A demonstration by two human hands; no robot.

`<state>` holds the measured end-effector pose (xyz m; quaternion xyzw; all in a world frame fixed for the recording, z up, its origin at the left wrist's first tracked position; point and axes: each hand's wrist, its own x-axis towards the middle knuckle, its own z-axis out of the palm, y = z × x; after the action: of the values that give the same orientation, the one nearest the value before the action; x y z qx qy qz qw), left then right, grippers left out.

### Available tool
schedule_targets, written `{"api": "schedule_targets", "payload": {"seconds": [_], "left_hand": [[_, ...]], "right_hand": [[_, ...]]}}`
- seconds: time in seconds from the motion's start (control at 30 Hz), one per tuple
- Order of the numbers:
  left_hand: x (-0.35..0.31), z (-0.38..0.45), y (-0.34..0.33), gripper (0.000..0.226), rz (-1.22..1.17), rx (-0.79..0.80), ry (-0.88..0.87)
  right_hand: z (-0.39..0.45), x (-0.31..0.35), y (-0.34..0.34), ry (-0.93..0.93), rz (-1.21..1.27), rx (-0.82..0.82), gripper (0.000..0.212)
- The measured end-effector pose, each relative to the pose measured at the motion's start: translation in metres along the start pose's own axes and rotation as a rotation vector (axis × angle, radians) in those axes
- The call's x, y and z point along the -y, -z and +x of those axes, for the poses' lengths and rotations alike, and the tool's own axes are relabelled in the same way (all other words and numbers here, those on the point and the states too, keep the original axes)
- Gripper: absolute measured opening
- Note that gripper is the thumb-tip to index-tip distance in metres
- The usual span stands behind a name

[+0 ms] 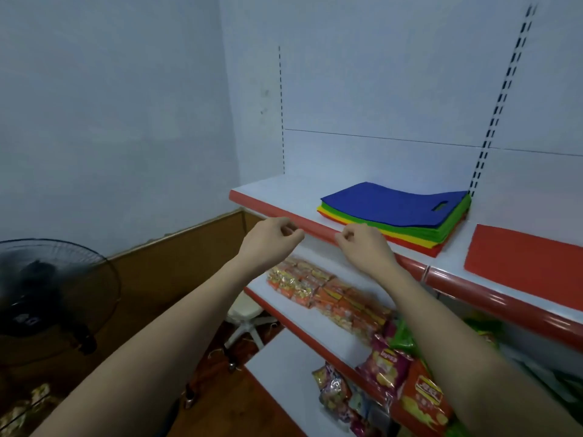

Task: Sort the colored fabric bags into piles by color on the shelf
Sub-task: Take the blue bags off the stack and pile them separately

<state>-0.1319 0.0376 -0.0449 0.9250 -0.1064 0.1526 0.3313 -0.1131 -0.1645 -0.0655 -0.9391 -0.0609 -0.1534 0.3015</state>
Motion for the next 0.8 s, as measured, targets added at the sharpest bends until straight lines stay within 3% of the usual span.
{"api": "schedule_targets", "payload": {"seconds": [0.2,0.43,0.63,0.8], "left_hand": [[0.005,0.093,-0.037,0.019,-0.171,0.100,-0.098],[0.013,0.181,-0.079,0.012,-0.273,0.069,-0.107],[0.025,0.237,-0.123,0.041,-0.188,0.116,-0.109],[0.041,0.246,-0.155,0.044,-0.277,0.144,-0.109]], "right_hand": [[0.048,-0.029,0.019,-0.118,0.003,-0.244,0.020],[0.068,-0.074,0.066,-0.226,-0.070,-0.708,0.007],[0.074,-0.123,0.056,-0.555,-0.107,-0.685,0.021],[0.072,-0.134,0.045,-0.647,0.039,-0.769,0.022]]}}
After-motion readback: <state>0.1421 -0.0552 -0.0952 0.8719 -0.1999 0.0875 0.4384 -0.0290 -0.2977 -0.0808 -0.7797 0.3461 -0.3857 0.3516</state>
